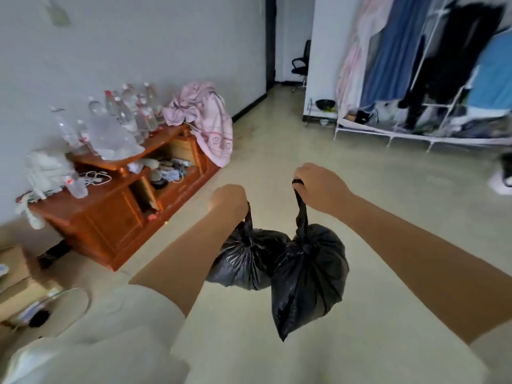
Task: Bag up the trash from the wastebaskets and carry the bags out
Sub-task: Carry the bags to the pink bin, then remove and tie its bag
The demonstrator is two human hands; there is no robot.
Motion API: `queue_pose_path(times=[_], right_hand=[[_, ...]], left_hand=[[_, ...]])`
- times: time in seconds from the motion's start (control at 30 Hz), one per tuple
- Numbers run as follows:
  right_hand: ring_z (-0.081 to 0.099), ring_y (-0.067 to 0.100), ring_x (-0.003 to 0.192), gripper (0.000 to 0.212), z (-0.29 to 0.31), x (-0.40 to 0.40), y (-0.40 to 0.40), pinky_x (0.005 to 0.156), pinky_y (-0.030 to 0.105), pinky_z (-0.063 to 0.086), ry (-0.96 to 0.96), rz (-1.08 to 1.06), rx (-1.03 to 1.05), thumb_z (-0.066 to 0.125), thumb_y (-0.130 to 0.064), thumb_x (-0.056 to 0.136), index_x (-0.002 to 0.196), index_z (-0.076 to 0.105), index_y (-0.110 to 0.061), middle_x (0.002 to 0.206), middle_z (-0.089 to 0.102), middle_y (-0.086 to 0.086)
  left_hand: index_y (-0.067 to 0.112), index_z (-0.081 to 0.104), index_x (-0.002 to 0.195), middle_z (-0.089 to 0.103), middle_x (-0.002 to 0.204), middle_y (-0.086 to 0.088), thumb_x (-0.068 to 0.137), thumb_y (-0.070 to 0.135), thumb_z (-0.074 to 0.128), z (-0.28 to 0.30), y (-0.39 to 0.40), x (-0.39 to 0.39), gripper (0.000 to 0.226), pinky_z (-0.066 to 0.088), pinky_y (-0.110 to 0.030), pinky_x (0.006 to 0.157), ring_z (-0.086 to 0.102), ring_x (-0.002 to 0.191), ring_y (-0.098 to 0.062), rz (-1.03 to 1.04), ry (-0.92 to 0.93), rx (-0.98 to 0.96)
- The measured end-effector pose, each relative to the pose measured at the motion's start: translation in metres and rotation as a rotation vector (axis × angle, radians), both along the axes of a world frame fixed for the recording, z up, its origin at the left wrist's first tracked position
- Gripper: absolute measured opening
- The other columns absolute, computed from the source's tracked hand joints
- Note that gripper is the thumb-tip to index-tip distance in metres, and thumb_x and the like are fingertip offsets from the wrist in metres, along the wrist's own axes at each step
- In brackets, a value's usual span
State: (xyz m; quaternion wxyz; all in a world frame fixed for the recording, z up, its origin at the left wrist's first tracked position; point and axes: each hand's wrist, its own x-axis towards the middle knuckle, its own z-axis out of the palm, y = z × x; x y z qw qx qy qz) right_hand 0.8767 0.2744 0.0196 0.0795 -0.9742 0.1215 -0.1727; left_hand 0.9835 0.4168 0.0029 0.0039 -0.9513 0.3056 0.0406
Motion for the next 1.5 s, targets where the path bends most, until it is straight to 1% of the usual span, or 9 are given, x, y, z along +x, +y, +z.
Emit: queue_pose_path(times=[0.23, 0.5, 0.77, 0.87, 0.97, 1.07, 1.2, 1.33, 1.5], right_hand=[[0.056, 0.028, 0.093, 0.023, -0.008, -0.055, -0.204, 0.076, 0.031, 0.042, 0.034, -0.296, 0.017, 0.038, -0.016, 0.094, 0.100, 0.056, -0.002, 0.104, 0.057, 0.013], [0.054, 0.031, 0.098, 0.024, -0.007, -0.063, -0.420, 0.081, 0.036, 0.043, 0.154, -0.521, 0.035, 0.040, -0.015, 0.094, 0.100, 0.057, 0.001, 0.107, 0.056, 0.018], [0.055, 0.034, 0.099, 0.026, -0.002, -0.038, -0.628, 0.083, 0.039, 0.046, 0.393, -0.679, 0.034, 0.041, -0.014, 0.092, 0.100, 0.059, 0.003, 0.110, 0.054, 0.018], [0.053, 0.031, 0.101, 0.026, -0.019, -0.022, -0.697, 0.078, 0.035, 0.043, 0.407, -0.712, 0.030, 0.040, -0.015, 0.092, 0.102, 0.058, 0.001, 0.112, 0.051, 0.015], [0.053, 0.032, 0.102, 0.025, -0.037, -0.004, -0.772, 0.076, 0.035, 0.042, 0.393, -0.726, 0.052, 0.040, -0.015, 0.092, 0.101, 0.057, 0.001, 0.112, 0.051, 0.016], [0.053, 0.034, 0.101, 0.025, -0.052, 0.011, -0.856, 0.079, 0.039, 0.045, 0.351, -0.711, 0.059, 0.041, -0.015, 0.092, 0.100, 0.057, 0.003, 0.111, 0.051, 0.017], [0.053, 0.035, 0.098, 0.025, -0.061, 0.030, -0.980, 0.077, 0.039, 0.044, 0.272, -0.696, 0.074, 0.042, -0.015, 0.092, 0.098, 0.058, 0.003, 0.108, 0.051, 0.018], [0.052, 0.035, 0.100, 0.025, -0.061, 0.039, -1.093, 0.080, 0.041, 0.044, 0.270, -0.711, 0.079, 0.042, -0.014, 0.092, 0.100, 0.058, 0.003, 0.108, 0.052, 0.018], [0.053, 0.033, 0.100, 0.025, -0.070, 0.046, -1.231, 0.081, 0.039, 0.046, 0.296, -0.744, 0.111, 0.041, -0.013, 0.092, 0.100, 0.059, 0.003, 0.109, 0.052, 0.017]], left_hand=[[0.004, 0.061, 0.105, 0.054, 0.085, -0.006, 0.095, 0.012, 0.041, -0.006, -0.228, -0.019, 0.024, 0.038, -0.028, 0.070, 0.058, 0.096, -0.027, -0.181, 0.124, -0.119], [0.003, 0.058, 0.109, 0.059, 0.114, -0.013, 0.096, 0.021, 0.041, -0.005, -0.472, -0.010, 0.028, 0.044, -0.033, 0.081, 0.057, 0.105, -0.029, -0.482, 0.127, -0.192], [0.005, 0.061, 0.095, 0.046, 0.077, -0.005, 0.094, 0.011, 0.043, 0.003, -0.697, 0.022, 0.020, 0.038, -0.029, 0.065, 0.052, 0.078, -0.026, -0.750, -0.007, -0.062], [0.004, 0.062, 0.094, 0.032, 0.063, 0.001, 0.092, 0.008, 0.044, -0.005, -0.772, 0.037, 0.019, 0.039, -0.028, 0.064, 0.058, 0.084, -0.029, -0.787, -0.041, -0.037], [0.001, 0.061, 0.096, 0.038, 0.072, -0.001, 0.093, 0.008, 0.043, -0.020, -0.850, 0.056, 0.019, 0.039, -0.029, 0.065, 0.056, 0.086, -0.028, -0.801, -0.053, -0.024], [0.006, 0.050, 0.068, 0.034, 0.064, 0.000, 0.093, 0.007, 0.043, -0.034, -0.934, 0.076, 0.026, 0.037, -0.027, 0.064, 0.048, 0.075, -0.024, -0.761, -0.069, 0.004], [0.008, 0.047, 0.071, 0.032, 0.061, 0.000, 0.092, 0.008, 0.046, -0.038, -1.058, 0.102, 0.021, 0.037, -0.027, 0.065, 0.046, 0.075, -0.023, -0.704, -0.040, 0.029], [0.010, 0.040, 0.058, 0.031, 0.062, 0.000, 0.091, 0.008, 0.047, -0.041, -1.171, 0.118, 0.034, 0.036, -0.026, 0.063, 0.046, 0.073, -0.022, -0.680, -0.017, 0.050], [0.008, 0.050, 0.075, 0.031, 0.064, 0.001, 0.092, 0.009, 0.047, -0.056, -1.306, 0.129, 0.018, 0.037, -0.024, 0.065, 0.047, 0.076, -0.020, -0.698, 0.043, 0.098]])
